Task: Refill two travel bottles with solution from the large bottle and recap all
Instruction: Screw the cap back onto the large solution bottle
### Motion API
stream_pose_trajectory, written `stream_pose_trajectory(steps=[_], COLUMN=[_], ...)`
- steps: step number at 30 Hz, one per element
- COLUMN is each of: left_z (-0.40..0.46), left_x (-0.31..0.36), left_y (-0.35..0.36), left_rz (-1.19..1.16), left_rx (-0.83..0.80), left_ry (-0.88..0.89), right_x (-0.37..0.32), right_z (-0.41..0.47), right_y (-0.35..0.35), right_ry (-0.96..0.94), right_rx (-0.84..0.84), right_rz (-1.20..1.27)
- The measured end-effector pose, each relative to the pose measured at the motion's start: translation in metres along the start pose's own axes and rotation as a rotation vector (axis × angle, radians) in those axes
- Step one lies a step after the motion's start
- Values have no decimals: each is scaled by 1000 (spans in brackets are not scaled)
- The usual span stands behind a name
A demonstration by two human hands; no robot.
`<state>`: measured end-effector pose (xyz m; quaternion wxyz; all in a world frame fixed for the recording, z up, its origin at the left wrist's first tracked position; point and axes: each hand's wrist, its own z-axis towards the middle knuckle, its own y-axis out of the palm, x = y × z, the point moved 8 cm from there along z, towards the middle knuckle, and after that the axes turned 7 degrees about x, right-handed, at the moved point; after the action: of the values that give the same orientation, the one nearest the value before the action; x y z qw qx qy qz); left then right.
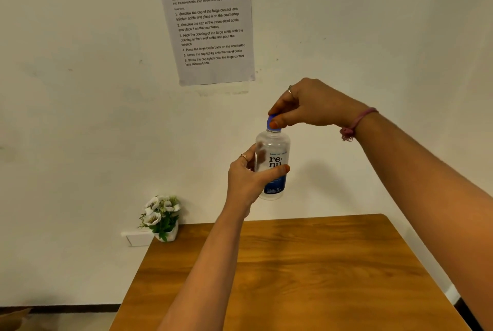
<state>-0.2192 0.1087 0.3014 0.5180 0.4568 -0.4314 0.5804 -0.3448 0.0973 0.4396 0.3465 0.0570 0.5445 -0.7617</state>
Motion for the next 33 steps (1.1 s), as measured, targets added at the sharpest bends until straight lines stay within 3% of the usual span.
stream_pose_trajectory(steps=[4, 10, 21, 27, 33], left_z=[-1, -5, -9, -13, -15], left_x=[-5, -10, -11, -11, -16], left_y=[-1, -1, -4, -1, 0], left_rz=[0, -28, 2, 6, -3], left_rx=[14, -8, 24, -10, 9], left_ry=[-6, -19, 8, 5, -13], right_x=[-6, -15, -7, -14, -18], right_z=[-2, -6, -8, -12, -10], right_y=[2, 11, 14, 10, 17], right_ry=[1, -44, 68, 0, -67], right_rx=[80, -174, 91, -271, -204], right_rz=[4, -33, -85, -84, -207])
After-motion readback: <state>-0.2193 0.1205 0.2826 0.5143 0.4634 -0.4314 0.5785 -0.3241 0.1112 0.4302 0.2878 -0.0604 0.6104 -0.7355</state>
